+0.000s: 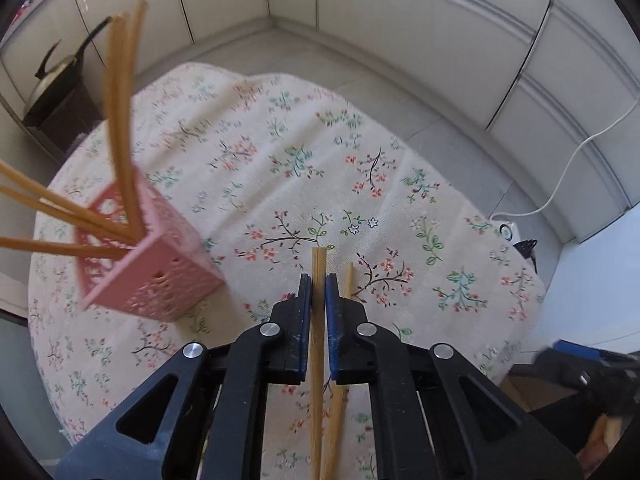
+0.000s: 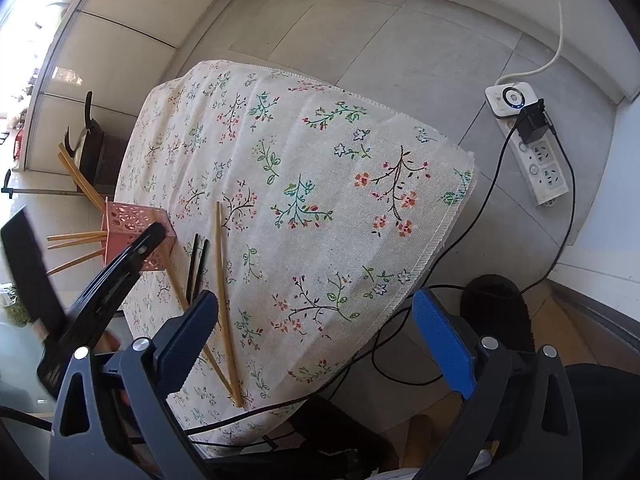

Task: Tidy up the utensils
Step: 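Grasp a wooden chopstick with the left tool while the right tool grasps another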

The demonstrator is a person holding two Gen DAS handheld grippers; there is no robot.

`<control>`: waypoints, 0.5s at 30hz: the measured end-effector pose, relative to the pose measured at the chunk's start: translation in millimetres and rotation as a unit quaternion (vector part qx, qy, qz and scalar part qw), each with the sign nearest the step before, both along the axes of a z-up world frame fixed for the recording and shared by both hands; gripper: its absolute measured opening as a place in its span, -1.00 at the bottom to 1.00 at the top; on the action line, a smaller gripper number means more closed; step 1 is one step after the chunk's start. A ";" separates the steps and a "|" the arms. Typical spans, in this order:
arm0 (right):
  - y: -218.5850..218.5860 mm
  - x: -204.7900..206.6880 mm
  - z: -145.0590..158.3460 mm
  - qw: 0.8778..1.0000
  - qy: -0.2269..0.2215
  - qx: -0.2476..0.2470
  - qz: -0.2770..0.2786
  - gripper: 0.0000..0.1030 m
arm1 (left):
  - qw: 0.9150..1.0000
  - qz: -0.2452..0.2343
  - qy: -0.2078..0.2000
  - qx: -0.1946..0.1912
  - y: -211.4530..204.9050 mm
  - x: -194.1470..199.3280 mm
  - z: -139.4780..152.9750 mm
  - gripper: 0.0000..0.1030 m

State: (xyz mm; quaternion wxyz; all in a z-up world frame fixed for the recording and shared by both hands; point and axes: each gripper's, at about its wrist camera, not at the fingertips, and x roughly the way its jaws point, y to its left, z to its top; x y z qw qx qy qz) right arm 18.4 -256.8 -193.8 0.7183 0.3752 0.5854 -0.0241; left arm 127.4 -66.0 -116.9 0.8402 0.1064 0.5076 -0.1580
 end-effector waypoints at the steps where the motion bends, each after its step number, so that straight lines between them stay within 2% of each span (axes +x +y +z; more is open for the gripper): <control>1: 1.6 1.2 0.3 1.000 0.000 -0.002 -0.001 0.84 | 1.000 -0.002 -0.008 -0.002 3.1 -7.2 7.4 -0.87; 7: 25.5 17.1 4.5 1.000 -0.007 -0.021 0.013 0.84 | 0.998 0.002 -0.056 -0.020 30.2 -48.7 46.1 -0.87; 13: 71.3 61.7 13.2 0.994 -0.027 -0.077 0.069 0.84 | 0.994 0.010 -0.100 -0.047 58.9 -92.0 76.3 -0.87; 15: 85.7 77.9 8.1 0.993 -0.019 -0.080 0.084 0.84 | 0.992 0.020 -0.111 -0.054 70.4 -101.7 82.5 -0.87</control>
